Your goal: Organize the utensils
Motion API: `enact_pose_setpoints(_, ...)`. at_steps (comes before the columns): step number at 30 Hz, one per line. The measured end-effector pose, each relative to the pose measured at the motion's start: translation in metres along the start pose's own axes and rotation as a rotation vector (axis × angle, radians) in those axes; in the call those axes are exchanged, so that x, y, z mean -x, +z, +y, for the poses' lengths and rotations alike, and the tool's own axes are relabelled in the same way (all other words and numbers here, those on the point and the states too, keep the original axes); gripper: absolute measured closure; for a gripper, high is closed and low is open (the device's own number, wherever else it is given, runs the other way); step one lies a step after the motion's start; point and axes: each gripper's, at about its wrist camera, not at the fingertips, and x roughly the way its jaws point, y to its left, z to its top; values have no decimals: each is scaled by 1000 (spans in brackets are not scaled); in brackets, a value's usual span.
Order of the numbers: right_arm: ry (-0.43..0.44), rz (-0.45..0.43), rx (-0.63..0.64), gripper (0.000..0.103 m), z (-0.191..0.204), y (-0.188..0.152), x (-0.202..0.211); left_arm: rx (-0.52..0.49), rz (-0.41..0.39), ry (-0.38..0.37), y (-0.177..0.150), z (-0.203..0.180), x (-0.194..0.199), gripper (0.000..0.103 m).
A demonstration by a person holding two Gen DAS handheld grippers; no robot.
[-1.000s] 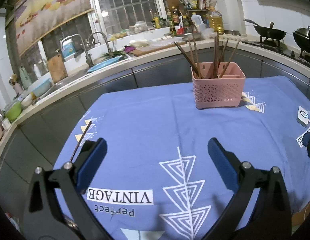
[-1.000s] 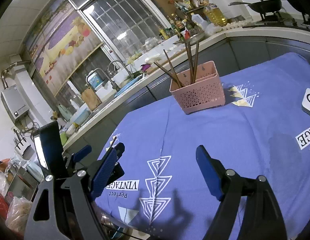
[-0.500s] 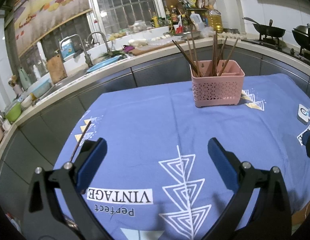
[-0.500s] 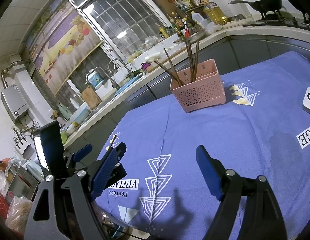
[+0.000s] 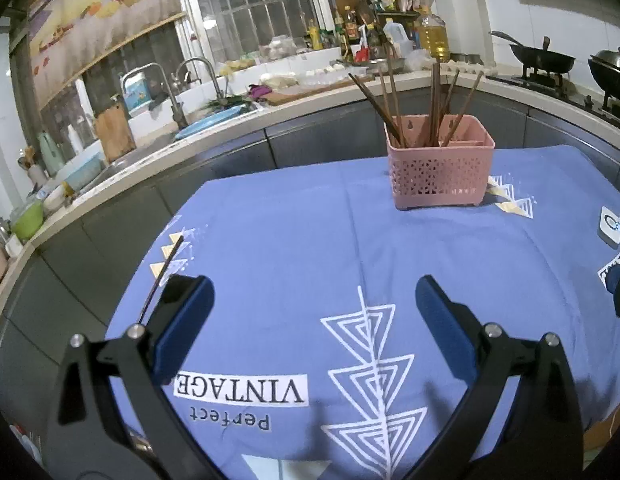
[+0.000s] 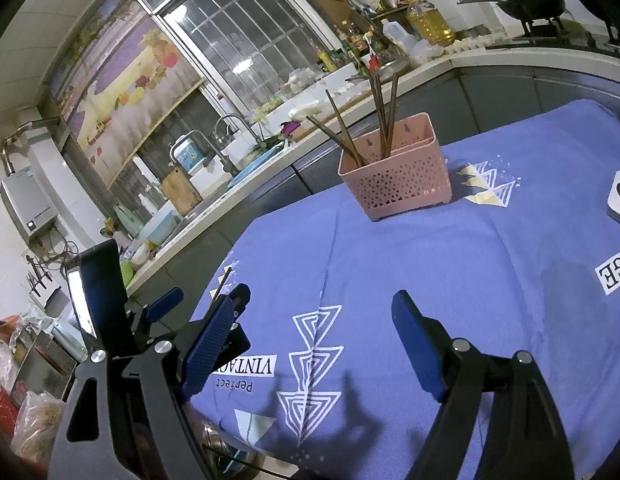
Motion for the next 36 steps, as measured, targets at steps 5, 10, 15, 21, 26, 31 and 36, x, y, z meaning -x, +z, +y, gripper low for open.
enact_pose_setpoints(5,0,5,-3,22,-1,-1,-1,4,13,-4,-3,1,-3,6)
enact_pose_setpoints(10,-4,12,-2,22,-2,-3,-2,6,25,-6,-4,2,-7,6)
enact_pose_setpoints(15,-20,12,10,22,0,-3,-3,13,37,-13,-5,4,-9,6)
enact_pose_setpoints(21,-24,30,15,22,1,-5,-6,18,61,-26,-9,5,-15,6)
enact_pose_setpoints(26,-36,37,12,22,1,-5,-9,19,89,-45,-14,3,-21,6)
enact_pose_setpoints(31,-50,45,11,22,1,-6,-13,22,108,-63,-17,0,-26,6)
enact_pose_setpoints(36,-59,46,15,22,2,-6,-15,16,106,-73,-18,-2,-27,6)
